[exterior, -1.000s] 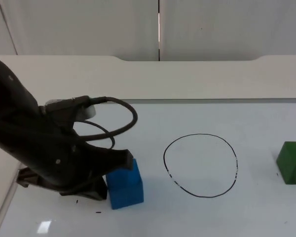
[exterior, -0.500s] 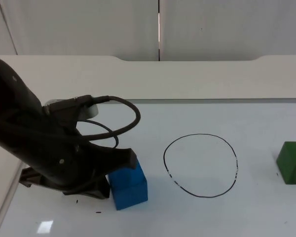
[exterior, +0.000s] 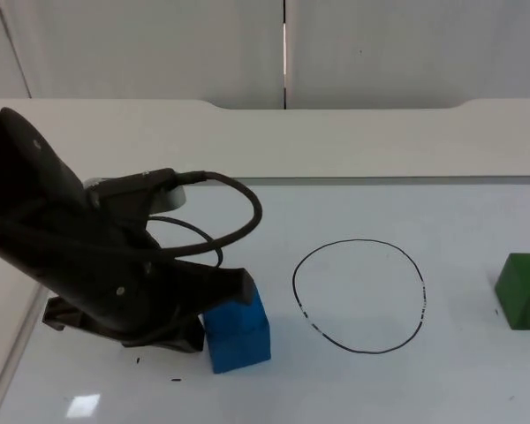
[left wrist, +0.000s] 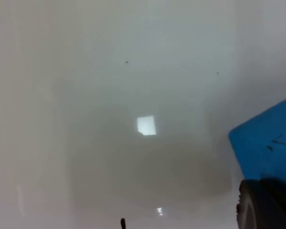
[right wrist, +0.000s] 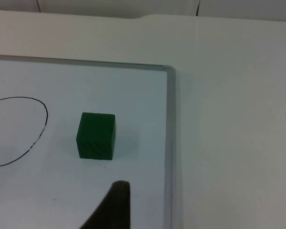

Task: Push the two cubes into the marked area.

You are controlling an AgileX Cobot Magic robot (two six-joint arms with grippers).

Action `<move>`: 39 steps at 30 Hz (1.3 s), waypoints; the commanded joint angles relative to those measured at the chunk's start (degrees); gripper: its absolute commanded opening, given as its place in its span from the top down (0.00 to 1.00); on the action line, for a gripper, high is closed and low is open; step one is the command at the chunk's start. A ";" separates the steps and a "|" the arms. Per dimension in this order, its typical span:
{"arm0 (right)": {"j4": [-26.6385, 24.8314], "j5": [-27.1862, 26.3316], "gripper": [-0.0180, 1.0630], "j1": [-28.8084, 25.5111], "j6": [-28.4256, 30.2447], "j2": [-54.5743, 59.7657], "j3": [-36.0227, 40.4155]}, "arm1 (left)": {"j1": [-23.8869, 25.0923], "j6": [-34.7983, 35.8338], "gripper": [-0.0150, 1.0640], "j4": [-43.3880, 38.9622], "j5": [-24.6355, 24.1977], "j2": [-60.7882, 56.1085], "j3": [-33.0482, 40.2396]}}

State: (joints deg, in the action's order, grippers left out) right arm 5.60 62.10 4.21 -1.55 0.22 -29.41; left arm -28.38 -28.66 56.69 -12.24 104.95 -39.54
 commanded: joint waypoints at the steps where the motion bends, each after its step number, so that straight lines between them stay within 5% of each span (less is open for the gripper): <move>1: 0.22 -0.44 0.01 -0.43 -0.21 -0.22 0.01 | -0.32 -0.29 0.99 1.30 0.96 0.09 -0.25; 22: 0.22 -0.44 0.01 -0.43 -0.21 -0.22 0.01 | -2.43 -0.44 0.99 2.87 2.94 0.32 -0.48; 39: 0.22 -0.33 0.01 -0.43 -0.31 -0.22 0.01 | -3.58 -0.44 0.99 3.93 -3.76 2.97 -3.79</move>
State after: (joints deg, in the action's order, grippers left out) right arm 5.60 62.10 4.21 -1.69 0.22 -29.41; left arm -31.64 -29.11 59.71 -15.09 107.98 -43.15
